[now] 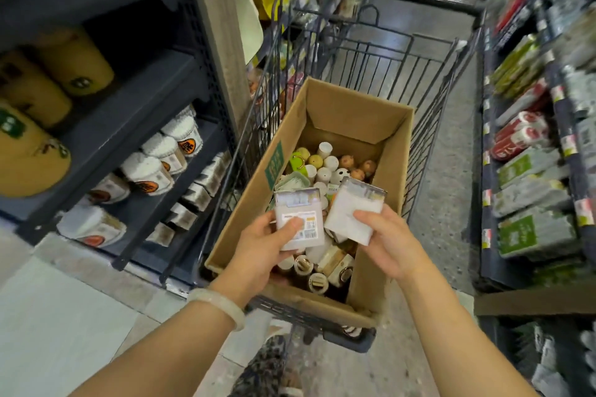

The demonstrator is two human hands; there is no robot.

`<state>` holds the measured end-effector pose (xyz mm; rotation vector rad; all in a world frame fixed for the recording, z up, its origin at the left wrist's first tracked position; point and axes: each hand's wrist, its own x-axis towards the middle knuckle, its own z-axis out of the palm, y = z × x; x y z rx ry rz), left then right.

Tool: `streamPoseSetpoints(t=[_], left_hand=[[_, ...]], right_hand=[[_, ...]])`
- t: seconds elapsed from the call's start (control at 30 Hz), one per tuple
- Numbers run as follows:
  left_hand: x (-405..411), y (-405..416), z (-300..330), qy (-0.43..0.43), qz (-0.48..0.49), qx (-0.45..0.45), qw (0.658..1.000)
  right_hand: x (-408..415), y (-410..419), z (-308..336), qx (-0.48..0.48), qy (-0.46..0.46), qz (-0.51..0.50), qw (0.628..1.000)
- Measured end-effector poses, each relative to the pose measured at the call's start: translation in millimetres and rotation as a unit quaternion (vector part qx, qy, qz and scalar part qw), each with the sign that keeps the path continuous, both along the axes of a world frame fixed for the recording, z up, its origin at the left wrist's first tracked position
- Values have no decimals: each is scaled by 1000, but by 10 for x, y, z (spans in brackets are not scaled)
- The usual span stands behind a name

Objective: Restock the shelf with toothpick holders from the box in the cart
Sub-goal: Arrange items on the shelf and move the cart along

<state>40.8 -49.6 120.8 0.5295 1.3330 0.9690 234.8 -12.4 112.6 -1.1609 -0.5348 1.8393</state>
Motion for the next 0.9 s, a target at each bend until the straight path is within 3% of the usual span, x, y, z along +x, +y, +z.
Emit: streamPoseSetpoints(t=[0.2, 0.47, 0.9], left_hand=[[-161, -353, 182, 3, 27, 38, 999], [-453, -763, 355, 14, 71, 74, 995], [-1505, -1562, 741, 66, 170, 135, 974]], right_hand=[[-118, -276, 307, 67, -30, 32, 997], [-437, -530, 509, 87, -73, 73, 991], [-1708, -861, 967, 153, -49, 236, 959]])
